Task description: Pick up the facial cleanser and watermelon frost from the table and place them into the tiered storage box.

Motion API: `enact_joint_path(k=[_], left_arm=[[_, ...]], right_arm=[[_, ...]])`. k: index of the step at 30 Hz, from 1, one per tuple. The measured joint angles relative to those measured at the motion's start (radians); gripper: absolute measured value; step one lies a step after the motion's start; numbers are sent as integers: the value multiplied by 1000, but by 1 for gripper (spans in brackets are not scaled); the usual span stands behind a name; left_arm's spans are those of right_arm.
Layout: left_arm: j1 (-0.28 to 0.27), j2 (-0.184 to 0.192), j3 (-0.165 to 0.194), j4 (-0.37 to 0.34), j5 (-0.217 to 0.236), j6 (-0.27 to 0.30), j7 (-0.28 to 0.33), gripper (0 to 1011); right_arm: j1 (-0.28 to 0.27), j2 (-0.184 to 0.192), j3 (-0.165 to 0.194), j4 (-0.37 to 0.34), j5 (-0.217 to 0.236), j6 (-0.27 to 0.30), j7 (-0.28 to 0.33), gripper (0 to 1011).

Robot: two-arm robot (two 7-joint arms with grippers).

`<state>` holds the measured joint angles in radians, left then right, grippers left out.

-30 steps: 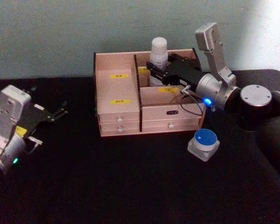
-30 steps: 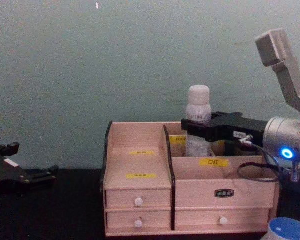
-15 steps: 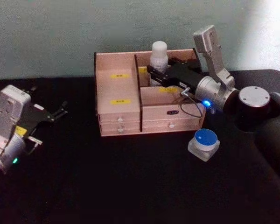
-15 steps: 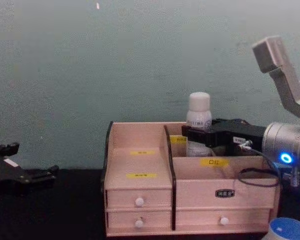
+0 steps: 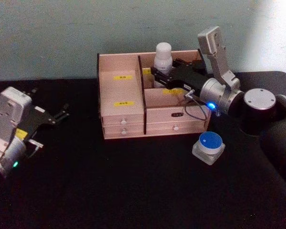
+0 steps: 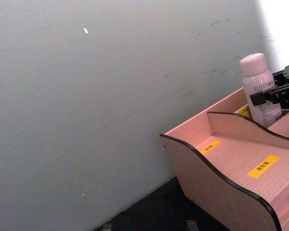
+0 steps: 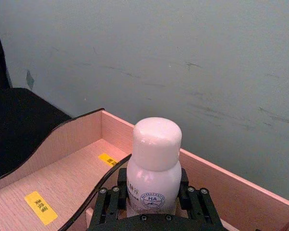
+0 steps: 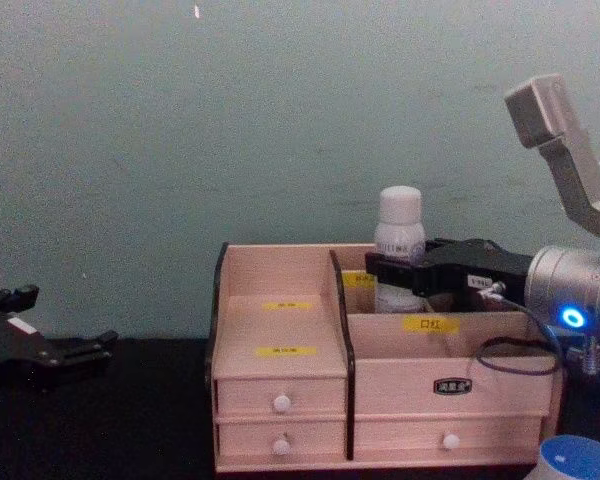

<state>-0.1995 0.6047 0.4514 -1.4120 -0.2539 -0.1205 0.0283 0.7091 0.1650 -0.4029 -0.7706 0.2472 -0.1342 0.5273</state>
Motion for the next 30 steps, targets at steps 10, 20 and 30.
enact_joint_path(k=[10,20,30], left_arm=[[0,0,0,0,0,0,0,1001],[0,0,0,0,0,0,0,1001],[0,0,0,0,0,0,0,1001]], right_arm=[[-1,1,0,-1,1,0,0,611],[-1,1,0,0,1,0,-1,898],[-1,1,0,-1,2,0,0,1002]])
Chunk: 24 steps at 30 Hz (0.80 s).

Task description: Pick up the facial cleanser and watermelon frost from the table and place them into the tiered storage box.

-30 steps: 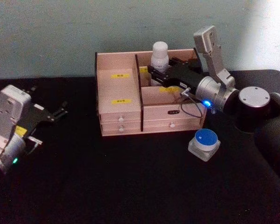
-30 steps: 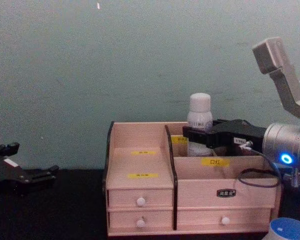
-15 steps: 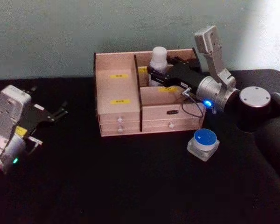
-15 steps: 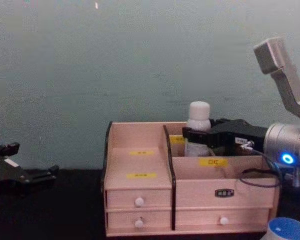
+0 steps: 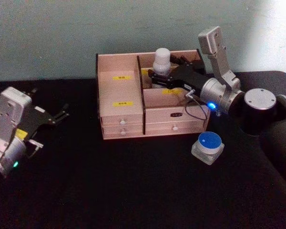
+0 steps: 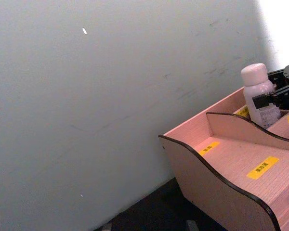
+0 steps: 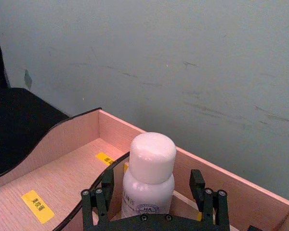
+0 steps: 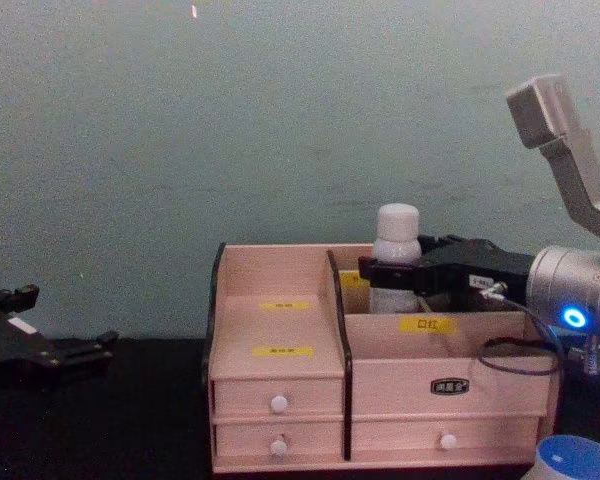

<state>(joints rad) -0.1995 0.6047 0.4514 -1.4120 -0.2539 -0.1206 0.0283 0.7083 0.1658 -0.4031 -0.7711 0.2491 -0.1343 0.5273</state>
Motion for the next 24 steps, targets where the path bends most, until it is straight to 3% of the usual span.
enact_joint_path(k=[8,16,24], left_arm=[[0,0,0,0,0,0,0,1001],[0,0,0,0,0,0,0,1001],[0,0,0,0,0,0,0,1001]], right_arm=[[-18,8,4,-41,-1,-3,-8,1002],[-101,51,32,-212,2,-3,-43,1002],[-198,114,68,-383,35,25,-51,1002]])
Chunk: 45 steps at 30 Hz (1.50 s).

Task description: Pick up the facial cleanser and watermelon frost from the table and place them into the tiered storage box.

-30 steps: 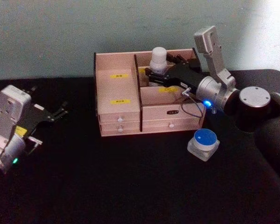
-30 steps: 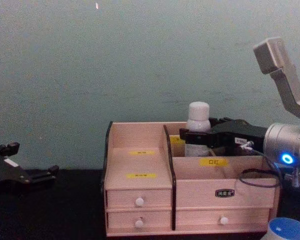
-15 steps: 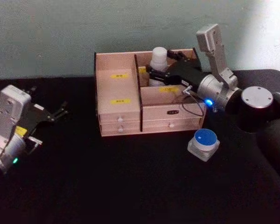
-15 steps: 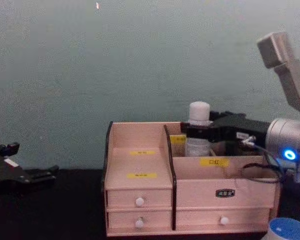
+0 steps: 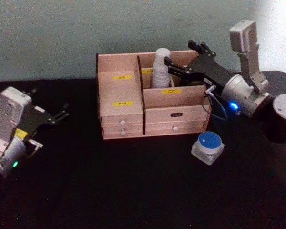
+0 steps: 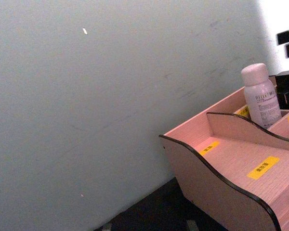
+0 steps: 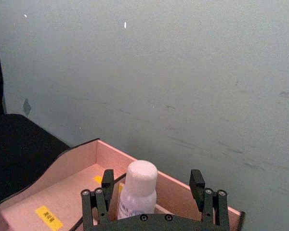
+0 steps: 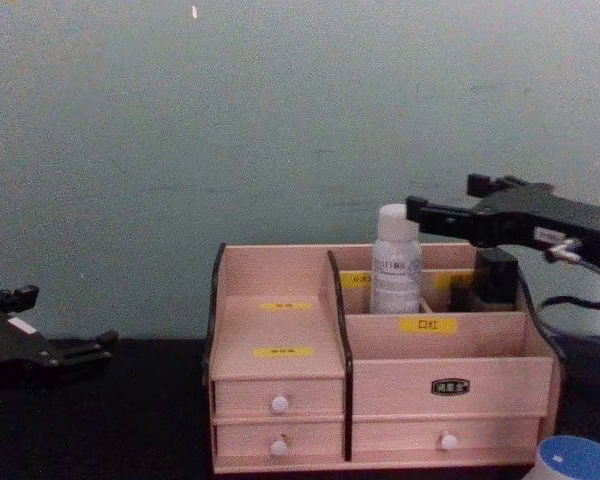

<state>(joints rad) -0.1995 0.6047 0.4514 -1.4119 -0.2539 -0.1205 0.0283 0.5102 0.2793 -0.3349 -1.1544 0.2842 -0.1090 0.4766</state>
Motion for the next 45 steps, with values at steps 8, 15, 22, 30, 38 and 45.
enact_joint_path(k=[8,15,22,30,38,45], left_arm=[[0,0,0,0,0,0,0,1001],[0,0,0,0,0,0,0,1001],[0,0,0,0,0,0,0,1001],[0,0,0,0,0,0,0,1001],[0,0,0,0,0,0,0,1001],[0,0,0,0,0,0,0,1001]], right_arm=[[-115,99,23,-169,28,45,16,1002],[-234,190,61,-302,72,72,26,1002],[-345,266,101,-402,114,88,27,1003],[-461,330,135,-483,154,107,23,1002],[-522,362,140,-505,181,140,22,1003],[-524,366,111,-481,188,181,16,1002]])
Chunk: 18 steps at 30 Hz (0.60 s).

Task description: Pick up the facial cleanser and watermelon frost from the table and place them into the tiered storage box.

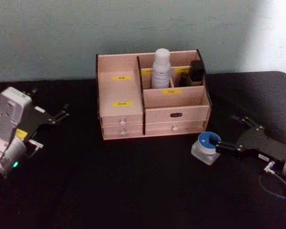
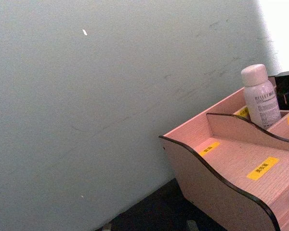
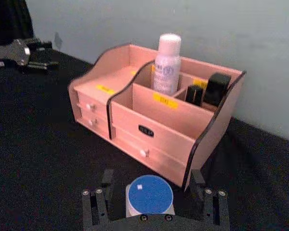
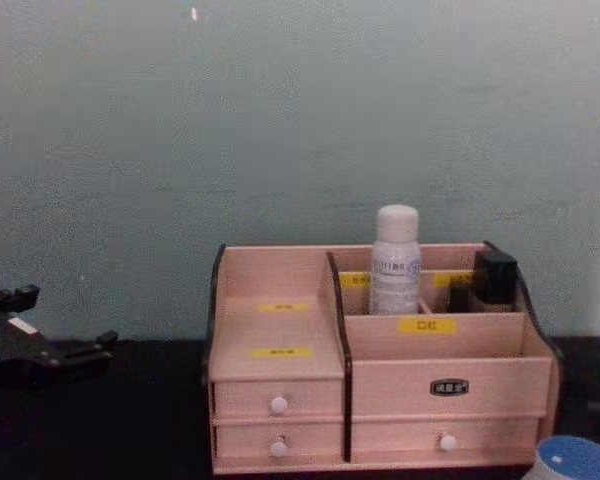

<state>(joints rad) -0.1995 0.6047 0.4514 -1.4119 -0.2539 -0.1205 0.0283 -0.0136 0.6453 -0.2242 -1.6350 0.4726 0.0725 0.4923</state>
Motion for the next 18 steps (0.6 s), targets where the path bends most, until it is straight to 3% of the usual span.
enact_joint_path(k=[18], left_arm=[[0,0,0,0,0,0,0,1001]], right_arm=[[72,0,-70,77,28,92,12,1003]])
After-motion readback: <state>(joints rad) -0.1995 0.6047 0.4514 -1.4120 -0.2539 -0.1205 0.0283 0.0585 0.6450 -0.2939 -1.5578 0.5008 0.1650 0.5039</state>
